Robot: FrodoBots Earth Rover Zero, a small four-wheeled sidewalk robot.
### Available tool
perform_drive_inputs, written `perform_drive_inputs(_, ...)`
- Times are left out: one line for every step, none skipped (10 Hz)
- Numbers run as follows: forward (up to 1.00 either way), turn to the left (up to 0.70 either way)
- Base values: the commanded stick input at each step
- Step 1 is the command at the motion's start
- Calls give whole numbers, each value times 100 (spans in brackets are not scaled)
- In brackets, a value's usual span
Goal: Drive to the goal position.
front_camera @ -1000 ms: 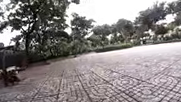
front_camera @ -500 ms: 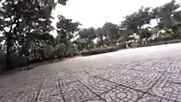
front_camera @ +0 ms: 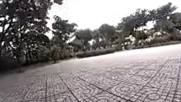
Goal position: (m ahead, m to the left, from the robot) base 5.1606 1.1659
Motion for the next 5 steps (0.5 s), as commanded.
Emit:
perform_drive_inputs(100,15)
perform_drive_inputs(100,27)
perform_drive_inputs(100,27)
perform_drive_inputs(100,27)
perform_drive_inputs(100,27)
